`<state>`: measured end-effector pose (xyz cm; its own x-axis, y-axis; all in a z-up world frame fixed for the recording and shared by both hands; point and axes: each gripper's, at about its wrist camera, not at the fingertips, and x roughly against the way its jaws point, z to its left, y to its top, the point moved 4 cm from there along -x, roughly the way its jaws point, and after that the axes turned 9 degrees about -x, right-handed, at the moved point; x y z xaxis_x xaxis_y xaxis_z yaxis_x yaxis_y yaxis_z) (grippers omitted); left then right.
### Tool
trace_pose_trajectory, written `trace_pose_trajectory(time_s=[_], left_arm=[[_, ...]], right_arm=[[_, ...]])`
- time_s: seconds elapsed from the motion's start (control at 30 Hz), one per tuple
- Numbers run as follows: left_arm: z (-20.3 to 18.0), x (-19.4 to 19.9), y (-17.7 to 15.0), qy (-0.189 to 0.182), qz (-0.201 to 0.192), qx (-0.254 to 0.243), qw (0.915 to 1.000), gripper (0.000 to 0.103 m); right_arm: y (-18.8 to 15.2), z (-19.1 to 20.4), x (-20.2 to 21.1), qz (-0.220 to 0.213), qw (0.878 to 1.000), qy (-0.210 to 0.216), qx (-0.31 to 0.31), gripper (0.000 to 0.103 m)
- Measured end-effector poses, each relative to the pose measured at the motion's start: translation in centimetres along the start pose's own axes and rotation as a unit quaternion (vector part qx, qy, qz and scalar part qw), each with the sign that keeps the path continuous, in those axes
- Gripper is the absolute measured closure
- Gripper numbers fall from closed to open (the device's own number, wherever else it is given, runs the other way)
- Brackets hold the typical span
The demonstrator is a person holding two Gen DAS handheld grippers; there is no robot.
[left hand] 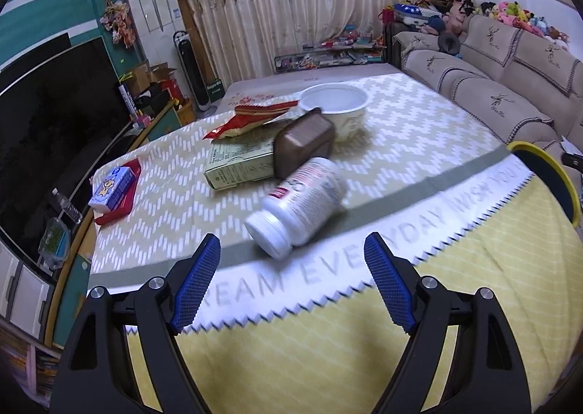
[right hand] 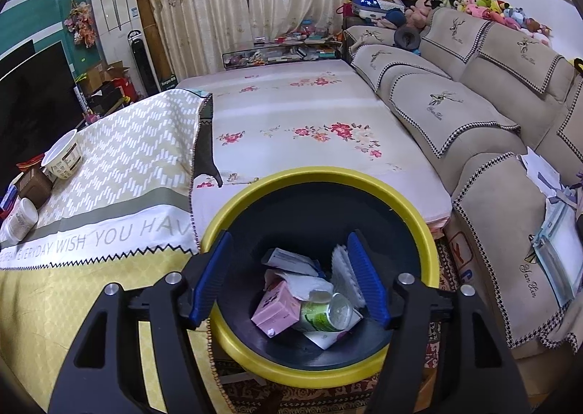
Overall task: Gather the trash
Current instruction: 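Grasp the white pill bottle with the left gripper and lift it, then carry the pill bottle over the bin and open the left gripper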
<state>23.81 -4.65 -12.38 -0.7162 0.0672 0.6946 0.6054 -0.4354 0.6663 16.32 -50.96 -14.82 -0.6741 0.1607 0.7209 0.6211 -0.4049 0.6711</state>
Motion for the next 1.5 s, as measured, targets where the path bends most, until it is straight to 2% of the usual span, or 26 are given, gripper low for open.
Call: trace_pose_trajectory(time_s=[0.2,0.53,0.6,0.8,0.87,0.9,1.27,1.4,1.5], left_arm=[[1.0,-3.7,0.7,-0.011,0.019,0.005,0.9998,0.023],[1.2,-7.3,1.4,-0.028,0.038,0.004,0.9989,0.023],[1.1,-7.7,1.4,-0.029,0.044,0.004,0.9986,0.025],[0.3,-8.5,1.5,-0.043,0.050,0.000,0.9978,0.043],[-0.1,-8.5,1.7,-0.046,0.050,-0.003,0.9977,0.051],[-0.2,-8.5,1.7,-0.046,0.050,-0.004,0.9977,0.052],[-2.8,-4.7,1.1,-0.054,0.036,-0.005,0.9979,0.052],[-5.0,-2.5,1.3,-0.051,0.023,-0.019,0.9982,0.052],[-6.8,-1.1,2.1,-0.065,0.012,-0.022,0.9976,0.052]], right_arm=[[-0.1,0.8,-0.5,0.007,1.000,0.003,0.009,0.040],[-0.2,1.0,-0.7,0.011,1.000,0.006,0.009,0.040],[-0.2,1.0,-0.7,0.012,1.000,0.007,0.010,0.040],[-0.4,1.3,-0.8,0.015,1.000,0.012,0.011,0.040],[-0.4,1.3,-0.8,0.015,1.000,0.014,0.012,0.040],[-0.4,1.3,-0.8,0.016,1.000,0.015,0.012,0.040],[-0.6,0.8,-0.5,0.016,1.000,0.018,0.008,0.040],[-1.0,0.3,-0.1,0.017,1.000,0.019,0.015,0.040],[-1.3,-0.3,0.6,0.014,1.000,0.018,0.018,0.040]])
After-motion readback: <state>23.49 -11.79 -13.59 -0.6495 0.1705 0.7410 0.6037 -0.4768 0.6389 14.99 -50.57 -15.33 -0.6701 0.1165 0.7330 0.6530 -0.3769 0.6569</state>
